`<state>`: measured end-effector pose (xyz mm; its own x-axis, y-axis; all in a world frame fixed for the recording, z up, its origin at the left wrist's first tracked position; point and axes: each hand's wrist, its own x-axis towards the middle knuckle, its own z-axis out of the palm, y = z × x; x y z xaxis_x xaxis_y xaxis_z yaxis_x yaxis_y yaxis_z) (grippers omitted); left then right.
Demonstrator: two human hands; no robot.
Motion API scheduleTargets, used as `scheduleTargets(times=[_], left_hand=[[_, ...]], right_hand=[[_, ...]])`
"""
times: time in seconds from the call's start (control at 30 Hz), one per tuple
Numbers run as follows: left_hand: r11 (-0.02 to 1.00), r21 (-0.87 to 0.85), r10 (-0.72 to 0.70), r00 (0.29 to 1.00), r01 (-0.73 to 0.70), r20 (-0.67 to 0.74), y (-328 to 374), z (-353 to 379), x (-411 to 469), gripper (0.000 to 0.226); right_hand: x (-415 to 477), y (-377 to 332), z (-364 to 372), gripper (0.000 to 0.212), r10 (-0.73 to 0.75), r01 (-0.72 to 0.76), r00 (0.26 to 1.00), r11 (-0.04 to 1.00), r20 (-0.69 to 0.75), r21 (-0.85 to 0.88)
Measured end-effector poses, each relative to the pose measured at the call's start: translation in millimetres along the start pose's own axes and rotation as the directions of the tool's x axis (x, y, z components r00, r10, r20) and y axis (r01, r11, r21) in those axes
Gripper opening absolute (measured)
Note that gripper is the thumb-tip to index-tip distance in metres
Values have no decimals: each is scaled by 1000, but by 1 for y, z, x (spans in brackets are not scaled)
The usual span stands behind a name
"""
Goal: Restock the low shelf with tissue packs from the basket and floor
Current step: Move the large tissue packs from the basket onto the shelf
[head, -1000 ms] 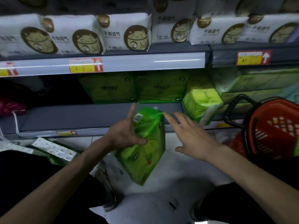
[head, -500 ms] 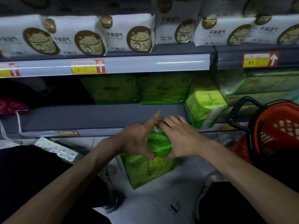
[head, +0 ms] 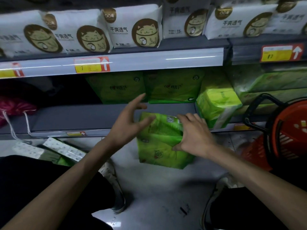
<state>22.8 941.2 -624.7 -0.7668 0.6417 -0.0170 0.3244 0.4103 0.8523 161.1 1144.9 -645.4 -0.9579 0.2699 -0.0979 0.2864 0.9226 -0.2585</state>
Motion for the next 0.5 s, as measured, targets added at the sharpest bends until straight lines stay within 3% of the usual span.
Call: scheduleTargets(times=[0.1, 0.2, 0.33, 0.5], left_hand=[[989, -132, -104, 950, 67, -296, -13, -10, -1, 44], [933, -298, -324, 829, 201, -455, -26, -19, -7, 31], [688, -514, -694, 673, 513, -257, -58, -28, -16, 53], [359, -499, -890, 450, 788, 70, -72, -23, -40, 82]], right_hand=[[-2, 1, -2, 122, 147, -144, 989, 985, -19, 97], [-7, 1, -4, 103, 295, -286, 955, 901, 22, 326], [-11, 5, -1, 57, 433, -483, 863, 553, 260, 679], [-14, 5, -4, 50, 298, -569, 805, 141, 513, 810]])
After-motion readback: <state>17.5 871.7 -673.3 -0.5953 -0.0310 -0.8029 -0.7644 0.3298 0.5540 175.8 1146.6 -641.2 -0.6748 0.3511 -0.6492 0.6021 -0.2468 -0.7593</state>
